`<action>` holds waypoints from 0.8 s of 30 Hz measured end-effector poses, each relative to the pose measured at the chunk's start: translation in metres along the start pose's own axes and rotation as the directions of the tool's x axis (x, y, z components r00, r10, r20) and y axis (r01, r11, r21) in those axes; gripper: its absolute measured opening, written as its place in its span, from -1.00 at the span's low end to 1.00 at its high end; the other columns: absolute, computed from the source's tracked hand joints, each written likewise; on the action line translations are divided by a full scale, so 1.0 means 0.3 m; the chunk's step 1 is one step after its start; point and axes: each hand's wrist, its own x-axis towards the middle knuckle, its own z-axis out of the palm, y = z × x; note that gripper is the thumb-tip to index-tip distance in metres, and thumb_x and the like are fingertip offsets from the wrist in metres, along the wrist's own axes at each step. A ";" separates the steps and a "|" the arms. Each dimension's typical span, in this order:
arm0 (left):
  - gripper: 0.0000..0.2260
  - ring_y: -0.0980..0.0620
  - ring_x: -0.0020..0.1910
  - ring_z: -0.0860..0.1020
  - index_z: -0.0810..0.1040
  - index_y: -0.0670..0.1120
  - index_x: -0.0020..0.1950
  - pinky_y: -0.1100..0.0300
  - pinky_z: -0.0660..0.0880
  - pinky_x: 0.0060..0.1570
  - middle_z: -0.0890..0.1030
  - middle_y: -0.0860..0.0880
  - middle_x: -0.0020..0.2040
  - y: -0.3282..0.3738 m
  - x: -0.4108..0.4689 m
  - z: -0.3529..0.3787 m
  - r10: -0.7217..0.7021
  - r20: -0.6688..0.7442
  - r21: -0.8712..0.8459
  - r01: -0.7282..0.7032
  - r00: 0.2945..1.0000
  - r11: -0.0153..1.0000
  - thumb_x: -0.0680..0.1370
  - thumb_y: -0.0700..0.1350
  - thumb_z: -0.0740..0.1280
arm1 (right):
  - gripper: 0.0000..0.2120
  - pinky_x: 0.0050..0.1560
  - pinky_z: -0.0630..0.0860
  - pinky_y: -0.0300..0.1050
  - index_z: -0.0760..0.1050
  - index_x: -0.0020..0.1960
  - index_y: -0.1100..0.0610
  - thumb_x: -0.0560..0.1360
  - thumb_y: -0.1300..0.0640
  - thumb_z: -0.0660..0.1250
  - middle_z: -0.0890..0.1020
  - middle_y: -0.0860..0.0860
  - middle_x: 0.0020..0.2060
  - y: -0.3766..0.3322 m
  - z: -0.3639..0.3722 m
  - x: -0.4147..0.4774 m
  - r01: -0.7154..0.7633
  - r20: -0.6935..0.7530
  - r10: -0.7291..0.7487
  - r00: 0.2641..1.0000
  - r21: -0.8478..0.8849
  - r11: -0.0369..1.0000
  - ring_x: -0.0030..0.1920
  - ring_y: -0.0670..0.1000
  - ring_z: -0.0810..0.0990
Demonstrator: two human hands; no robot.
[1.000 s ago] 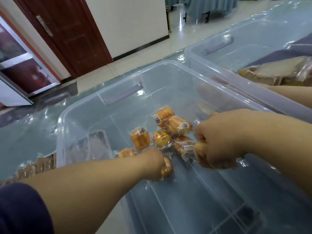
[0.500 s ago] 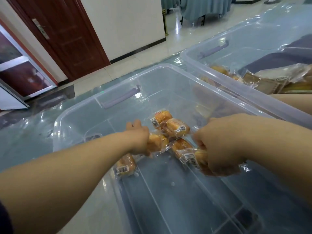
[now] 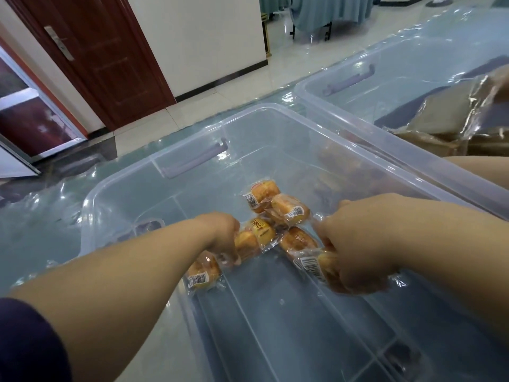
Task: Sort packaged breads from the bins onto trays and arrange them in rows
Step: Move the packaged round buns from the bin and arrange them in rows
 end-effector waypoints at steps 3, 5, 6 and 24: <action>-0.49 -0.05 -0.06 0.46 0.49 -0.04 0.18 0.16 0.40 -0.08 0.52 0.00 -0.03 0.010 -0.015 -0.009 0.009 -0.021 0.017 -0.009 1.000 1.000 0.36 0.20 0.47 | -0.61 -0.36 0.36 -0.18 0.49 0.18 0.01 0.36 0.03 0.40 0.54 0.03 0.01 0.002 0.011 0.011 -0.011 0.018 0.011 1.000 0.001 1.000 -0.26 0.00 0.45; -0.60 -0.04 -0.13 0.44 0.49 -0.05 -0.02 0.17 0.38 -0.14 0.46 0.02 -0.20 0.015 -0.029 -0.024 0.017 -0.059 0.005 -0.016 0.998 1.000 0.36 0.19 0.47 | -0.64 -0.37 0.36 -0.18 0.50 0.15 0.02 0.36 0.05 0.40 0.55 0.03 0.01 0.005 0.008 0.010 0.001 0.006 -0.002 1.000 0.021 1.000 -0.26 0.00 0.47; -0.64 -0.03 -0.16 0.44 0.44 -0.04 -0.14 0.17 0.37 -0.18 0.44 0.03 -0.26 0.013 -0.044 -0.037 0.008 -0.085 -0.031 -0.010 0.996 0.999 0.35 0.17 0.48 | -0.66 -0.39 0.34 -0.20 0.51 0.14 0.03 0.37 0.06 0.39 0.55 0.04 0.01 0.009 0.003 0.009 0.009 -0.009 -0.009 1.000 0.040 0.999 -0.27 -0.01 0.46; -0.60 0.17 -0.20 0.59 0.50 0.00 0.01 0.46 0.48 -0.36 0.60 0.00 -0.07 -0.256 -0.832 0.004 -0.433 -0.720 -0.692 -0.614 0.542 0.380 0.26 -0.13 0.58 | -0.56 -0.22 0.44 -0.21 0.43 -0.03 -0.22 0.24 0.08 0.56 0.44 -0.09 0.00 -0.202 -0.129 -0.252 0.535 -0.792 0.179 0.584 0.542 0.648 -0.07 -0.01 0.51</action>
